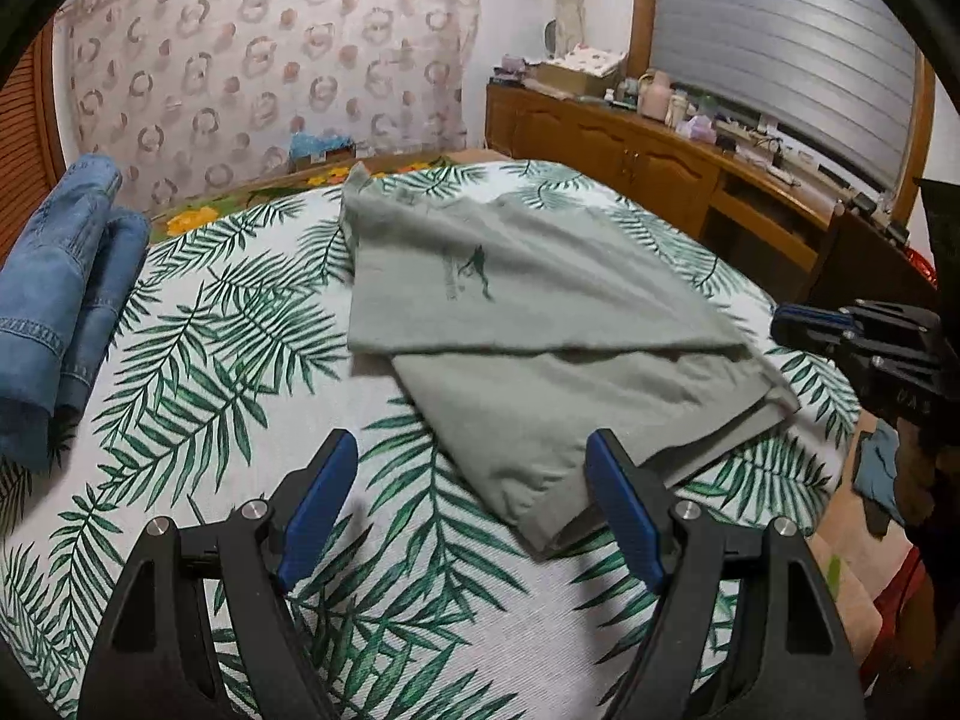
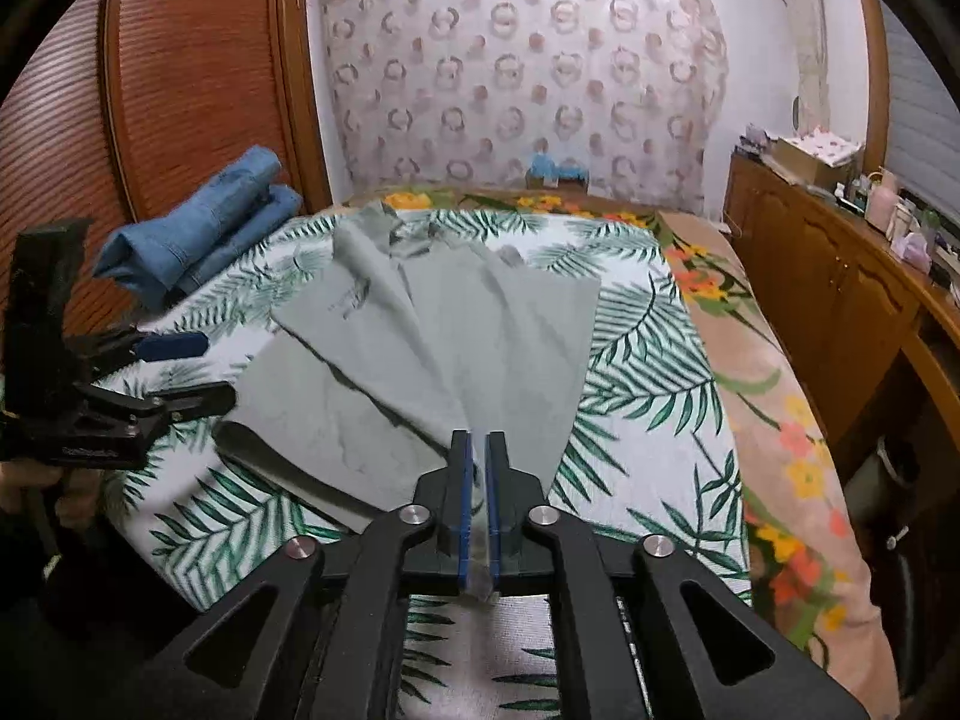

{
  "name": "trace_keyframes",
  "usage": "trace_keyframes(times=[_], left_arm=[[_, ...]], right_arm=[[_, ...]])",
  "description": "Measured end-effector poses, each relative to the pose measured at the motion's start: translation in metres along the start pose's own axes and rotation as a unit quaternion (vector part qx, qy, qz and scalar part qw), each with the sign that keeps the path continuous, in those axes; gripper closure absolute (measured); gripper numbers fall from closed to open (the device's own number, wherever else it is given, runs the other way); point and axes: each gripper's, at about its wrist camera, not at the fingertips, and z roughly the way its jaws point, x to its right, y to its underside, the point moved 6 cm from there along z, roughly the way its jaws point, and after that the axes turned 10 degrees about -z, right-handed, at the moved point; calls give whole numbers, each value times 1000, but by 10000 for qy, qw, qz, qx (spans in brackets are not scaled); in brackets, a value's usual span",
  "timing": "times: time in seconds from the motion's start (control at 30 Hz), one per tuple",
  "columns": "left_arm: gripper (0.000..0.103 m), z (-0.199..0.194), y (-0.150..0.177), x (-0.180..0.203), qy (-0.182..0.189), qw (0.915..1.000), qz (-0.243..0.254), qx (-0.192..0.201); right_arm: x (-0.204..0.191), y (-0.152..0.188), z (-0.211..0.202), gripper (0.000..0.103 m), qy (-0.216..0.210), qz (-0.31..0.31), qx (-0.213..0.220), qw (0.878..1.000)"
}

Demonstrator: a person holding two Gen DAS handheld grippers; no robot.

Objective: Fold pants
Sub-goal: 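Fold the held edge over the garment with the right gripper, then open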

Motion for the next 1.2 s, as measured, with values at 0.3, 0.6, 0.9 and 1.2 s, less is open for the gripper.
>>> trace_keyframes(times=[0.3,0.6,0.9,1.2], left_arm=[[24,8,7,-5,-22,9998,-88,-150],[24,2,5,-6,9,9999,-112,-61],[24,-7,-1,4,57,10000,-4,58],[24,3,4,2,-33,10000,23,-88]], right_arm=[[-3,-2,21,71,-155,-227,-301,9992],[4,-13,6,102,-68,-340,1,9994],[14,-5,-36,102,70,-278,350,9990],[20,19,-17,102,165,-138,-34,9998]])
